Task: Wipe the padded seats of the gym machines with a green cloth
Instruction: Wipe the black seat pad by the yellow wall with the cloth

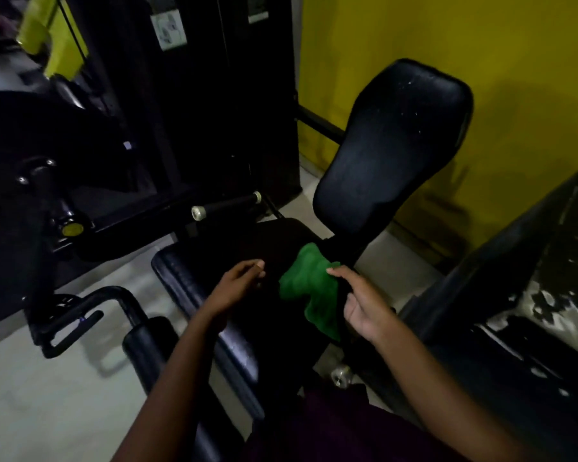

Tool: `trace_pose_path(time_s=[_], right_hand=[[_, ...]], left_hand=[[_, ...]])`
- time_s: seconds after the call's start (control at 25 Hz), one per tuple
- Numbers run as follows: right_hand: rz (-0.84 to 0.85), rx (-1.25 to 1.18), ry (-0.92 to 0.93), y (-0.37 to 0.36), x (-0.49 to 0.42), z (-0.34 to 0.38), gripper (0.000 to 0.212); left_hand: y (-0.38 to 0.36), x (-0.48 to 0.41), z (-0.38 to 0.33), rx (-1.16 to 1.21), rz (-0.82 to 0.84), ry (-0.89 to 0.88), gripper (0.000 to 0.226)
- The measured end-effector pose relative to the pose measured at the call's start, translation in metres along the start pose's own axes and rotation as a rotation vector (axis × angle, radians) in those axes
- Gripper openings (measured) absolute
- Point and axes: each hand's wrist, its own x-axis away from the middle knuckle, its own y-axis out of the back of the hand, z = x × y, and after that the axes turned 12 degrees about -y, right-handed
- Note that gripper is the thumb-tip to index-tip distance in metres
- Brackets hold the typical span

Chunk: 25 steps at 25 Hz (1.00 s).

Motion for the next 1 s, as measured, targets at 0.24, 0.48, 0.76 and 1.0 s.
trace_pose_path(time_s=[0.24, 0.48, 0.76, 1.0], right_hand=[[0.137, 0.063, -0.004, 0.018, -0.023, 0.055, 0.018], [0.221, 0.245, 0.041, 0.021, -0.044, 0.064, 0.020], [-0.013, 0.767, 0.381, 0.017, -0.060, 0.066, 0.017], [0.121, 0.729, 0.552, -0.008, -0.049, 0.058, 0.040]], left_hand=[[-0.039, -0.040, -0.012, 0.095, 0.021, 0.236, 0.058], [-0.042, -0.047, -0.039, 0.386, -0.100, 0.213, 0.031], [-0.009, -0.021, -0.038, -0.069, -0.387, -0.097, 0.019], [0.023, -0.004, -0.028, 0.049, -0.132, -0.124, 0.024]])
